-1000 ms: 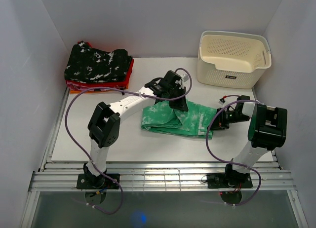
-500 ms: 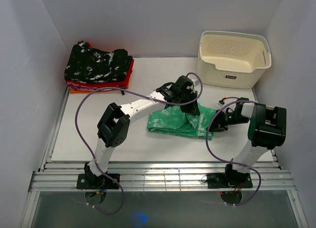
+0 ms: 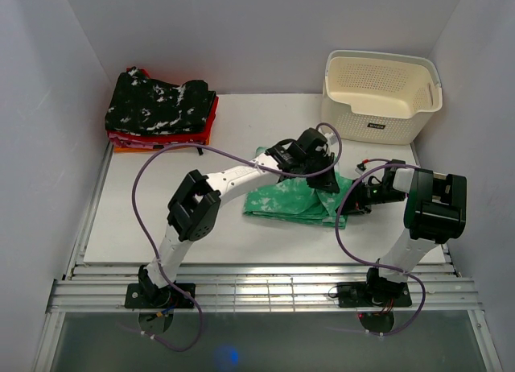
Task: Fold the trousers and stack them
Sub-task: Fold the trousers
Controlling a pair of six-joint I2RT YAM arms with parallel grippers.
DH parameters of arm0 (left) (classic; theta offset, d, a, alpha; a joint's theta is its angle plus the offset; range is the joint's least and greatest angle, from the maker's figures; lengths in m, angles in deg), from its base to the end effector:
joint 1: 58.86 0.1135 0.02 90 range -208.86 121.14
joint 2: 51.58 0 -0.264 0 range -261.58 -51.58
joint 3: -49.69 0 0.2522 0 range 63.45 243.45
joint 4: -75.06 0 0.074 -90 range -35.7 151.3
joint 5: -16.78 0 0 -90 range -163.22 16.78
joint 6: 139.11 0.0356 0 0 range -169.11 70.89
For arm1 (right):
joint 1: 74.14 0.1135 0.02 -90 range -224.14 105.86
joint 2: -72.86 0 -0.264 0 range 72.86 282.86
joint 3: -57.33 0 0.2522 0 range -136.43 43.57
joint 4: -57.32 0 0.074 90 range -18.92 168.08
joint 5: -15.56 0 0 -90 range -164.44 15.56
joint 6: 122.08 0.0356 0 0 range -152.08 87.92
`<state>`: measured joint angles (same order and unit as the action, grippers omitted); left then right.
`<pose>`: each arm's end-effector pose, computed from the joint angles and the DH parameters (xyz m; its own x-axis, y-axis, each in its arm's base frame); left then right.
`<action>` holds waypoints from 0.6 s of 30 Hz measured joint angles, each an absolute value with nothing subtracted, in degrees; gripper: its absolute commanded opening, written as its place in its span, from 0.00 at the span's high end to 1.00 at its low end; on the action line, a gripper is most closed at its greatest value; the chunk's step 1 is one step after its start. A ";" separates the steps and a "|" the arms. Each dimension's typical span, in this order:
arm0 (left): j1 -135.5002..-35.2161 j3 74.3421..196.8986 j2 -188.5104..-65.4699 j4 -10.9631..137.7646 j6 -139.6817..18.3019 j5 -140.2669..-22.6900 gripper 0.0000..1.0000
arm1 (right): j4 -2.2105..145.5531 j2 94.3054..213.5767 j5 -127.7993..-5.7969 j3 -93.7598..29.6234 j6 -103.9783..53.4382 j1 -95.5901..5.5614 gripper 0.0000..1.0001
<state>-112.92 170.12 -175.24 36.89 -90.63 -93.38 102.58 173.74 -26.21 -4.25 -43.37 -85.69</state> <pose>0.2828 -0.4110 0.2480 -0.8950 0.1744 -0.4105 0.4254 0.6107 -0.6679 0.2740 -0.0289 0.1157 -0.9690 0.0649 -0.2383 -0.1281 0.6929 0.7095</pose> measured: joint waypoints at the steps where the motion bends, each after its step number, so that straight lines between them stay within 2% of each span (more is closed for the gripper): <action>1: -113.01 170.26 -175.65 36.98 -90.76 -93.49 1.00 | 102.56 173.74 -26.21 -4.22 -43.35 -85.69 0.92; 17: -114.21 171.06 -178.08 39.56 -92.14 -94.06 1.00 | 102.54 173.76 -26.04 -4.20 -43.18 -85.69 0.92; 18: -114.23 171.06 -178.19 39.67 -92.14 -94.06 0.96 | 102.52 173.78 -26.04 -4.20 -43.18 -85.69 0.92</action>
<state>-114.23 171.06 -178.19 39.67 -92.14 -94.06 102.52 173.78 -26.04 -4.20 -43.18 -85.69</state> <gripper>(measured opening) 0.024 0.084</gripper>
